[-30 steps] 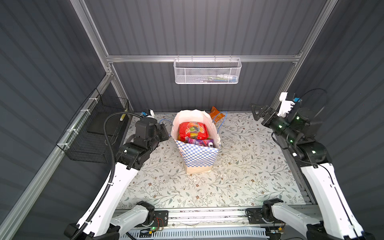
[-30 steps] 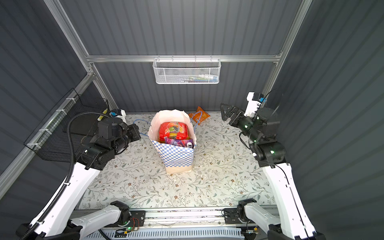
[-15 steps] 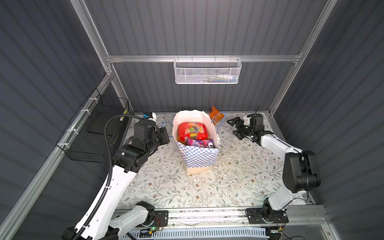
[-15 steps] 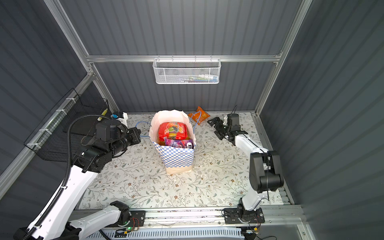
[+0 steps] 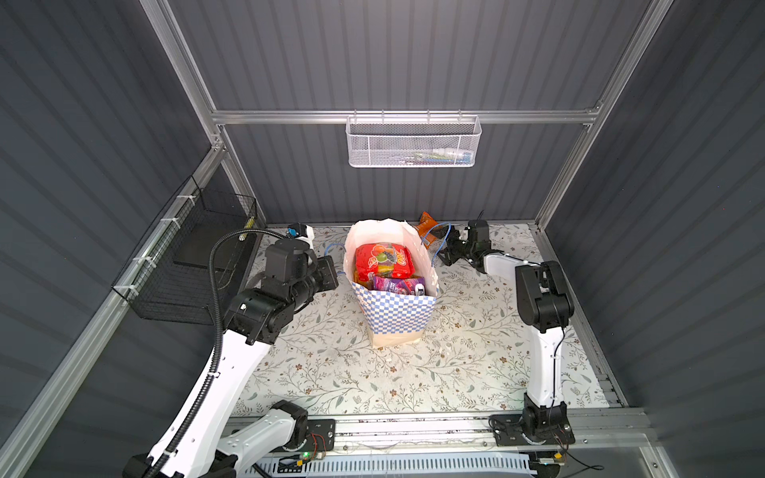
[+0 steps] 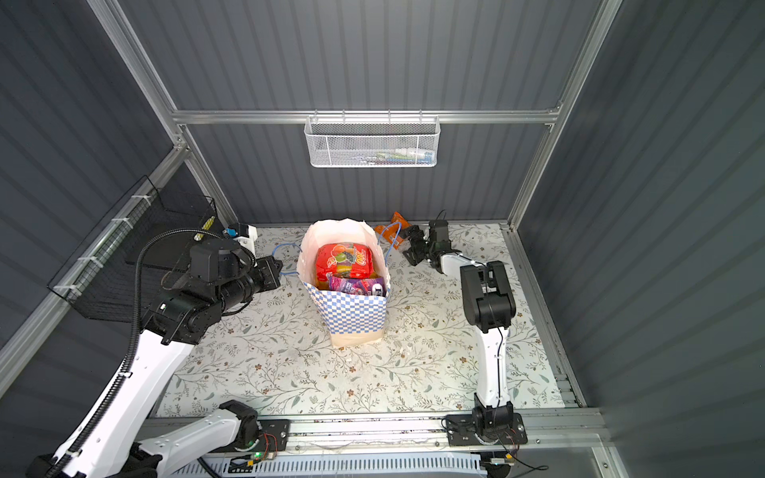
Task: Place the snacks into the paper bag
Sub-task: 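Move the right gripper to the orange chip pouch beyond the paper bag, then grasp the orange chip pouch with the right gripper and lift it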
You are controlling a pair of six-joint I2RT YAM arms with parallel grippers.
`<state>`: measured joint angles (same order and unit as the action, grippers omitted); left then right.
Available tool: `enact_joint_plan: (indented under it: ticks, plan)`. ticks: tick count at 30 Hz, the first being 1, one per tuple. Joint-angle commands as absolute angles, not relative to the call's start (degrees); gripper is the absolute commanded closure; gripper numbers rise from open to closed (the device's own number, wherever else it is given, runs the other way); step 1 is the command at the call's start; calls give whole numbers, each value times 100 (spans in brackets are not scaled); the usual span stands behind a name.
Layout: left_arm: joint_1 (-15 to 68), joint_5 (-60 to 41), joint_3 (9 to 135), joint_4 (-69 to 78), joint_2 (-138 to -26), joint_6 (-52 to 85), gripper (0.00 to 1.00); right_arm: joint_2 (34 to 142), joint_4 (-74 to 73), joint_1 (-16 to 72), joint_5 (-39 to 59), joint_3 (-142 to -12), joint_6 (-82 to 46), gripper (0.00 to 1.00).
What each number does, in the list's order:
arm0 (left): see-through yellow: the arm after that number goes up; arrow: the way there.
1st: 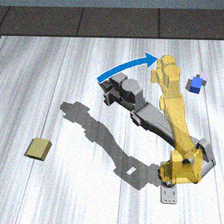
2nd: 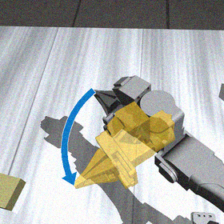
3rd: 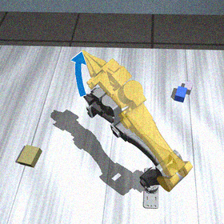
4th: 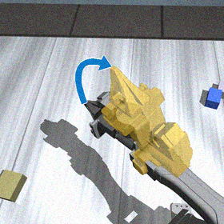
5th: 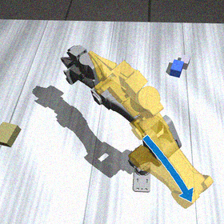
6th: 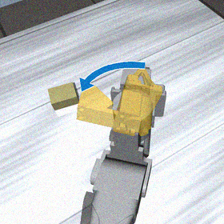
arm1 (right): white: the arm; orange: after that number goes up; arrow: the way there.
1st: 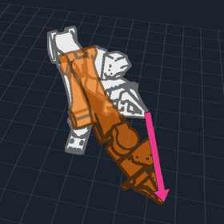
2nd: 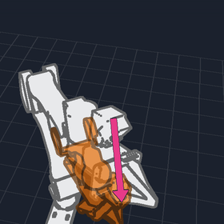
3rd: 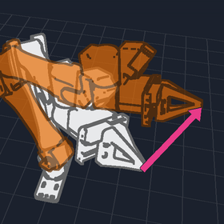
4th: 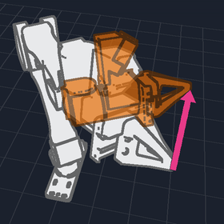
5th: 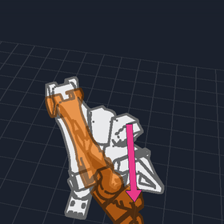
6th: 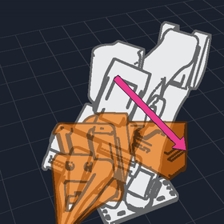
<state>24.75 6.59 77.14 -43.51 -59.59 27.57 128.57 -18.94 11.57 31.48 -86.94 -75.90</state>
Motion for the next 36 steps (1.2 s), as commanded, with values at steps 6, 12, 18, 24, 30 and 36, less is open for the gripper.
enact_joint_plan:
  ticks: [6, 12, 18, 24, 30, 36]
  plan:
    - [2461, 694, 7702, -4363, -5768, 2595, 100, 13652, -2535, 1222, 3011, -9297, -8199, 16]
    - [2453, 745, 7693, -4342, -5696, 2575, 100, 14187, -2659, 1230, 2958, -9824, -8440, 21]
    - [2456, 825, 7715, -4333, -5660, 2552, 100, 14605, -2618, 1228, 2755, -10367, -8670, 27]
    - [2461, 851, 7704, -4333, -5636, 2542, 100, 15185, -2765, 1222, 2613, -11174, -9025, 51]
    - [2461, 904, 7710, -4359, -5605, 2511, 100, 15415, -3442, 1200, 2336, -11352, -9168, 79]
    - [2461, 906, 7664, -4331, -5606, 2505, 100, 14775, -4403, 1136, 2371, -10450, -8932, 96]
